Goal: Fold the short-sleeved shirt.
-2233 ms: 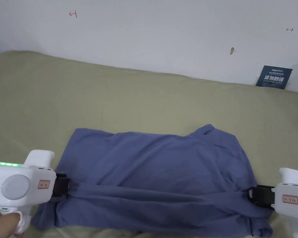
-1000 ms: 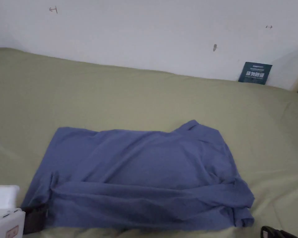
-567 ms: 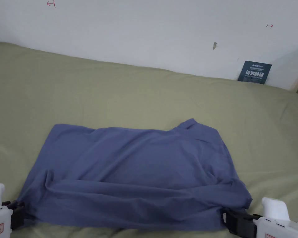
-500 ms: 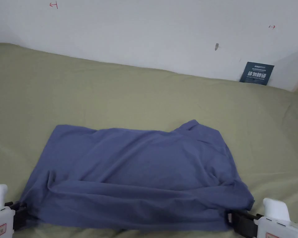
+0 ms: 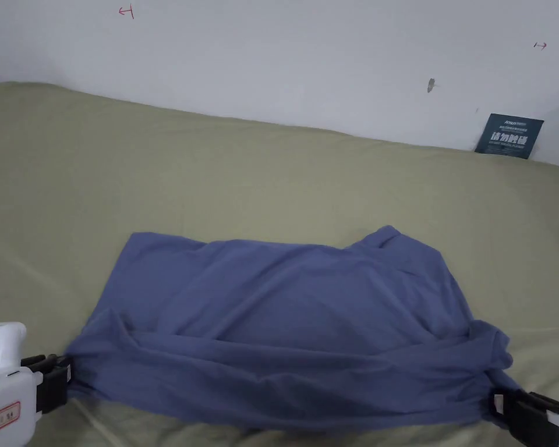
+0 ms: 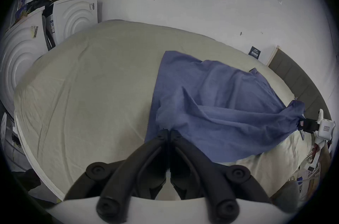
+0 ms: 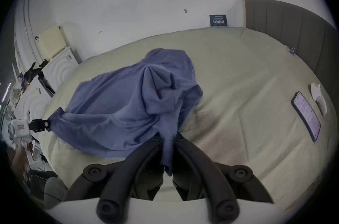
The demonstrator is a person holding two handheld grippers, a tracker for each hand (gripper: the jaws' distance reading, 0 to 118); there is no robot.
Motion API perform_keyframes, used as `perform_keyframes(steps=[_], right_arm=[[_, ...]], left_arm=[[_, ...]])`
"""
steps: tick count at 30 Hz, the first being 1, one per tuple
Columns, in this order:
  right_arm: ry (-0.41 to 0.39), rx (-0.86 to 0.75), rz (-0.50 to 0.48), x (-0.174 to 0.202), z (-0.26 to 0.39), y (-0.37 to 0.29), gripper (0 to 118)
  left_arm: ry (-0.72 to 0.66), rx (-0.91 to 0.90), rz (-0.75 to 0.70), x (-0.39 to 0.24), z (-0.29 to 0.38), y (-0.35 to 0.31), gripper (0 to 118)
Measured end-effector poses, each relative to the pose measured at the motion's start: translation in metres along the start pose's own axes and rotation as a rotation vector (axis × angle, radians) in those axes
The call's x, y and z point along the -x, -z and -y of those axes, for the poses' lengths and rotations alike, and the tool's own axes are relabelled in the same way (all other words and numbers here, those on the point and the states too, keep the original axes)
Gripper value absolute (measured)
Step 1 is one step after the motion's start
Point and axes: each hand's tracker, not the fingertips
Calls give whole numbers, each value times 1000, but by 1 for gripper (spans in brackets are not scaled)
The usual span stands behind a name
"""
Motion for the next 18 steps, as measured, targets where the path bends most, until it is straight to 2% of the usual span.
perform_keyframes(steps=[7, 18], right_arm=[[-33, -1, -7, 7, -3, -34, 6], [74, 94, 31, -14, 46, -81, 6]], left_arm=[[28, -24, 53, 9, -2, -28, 2], [-84, 70, 103, 38, 45, -61, 2]])
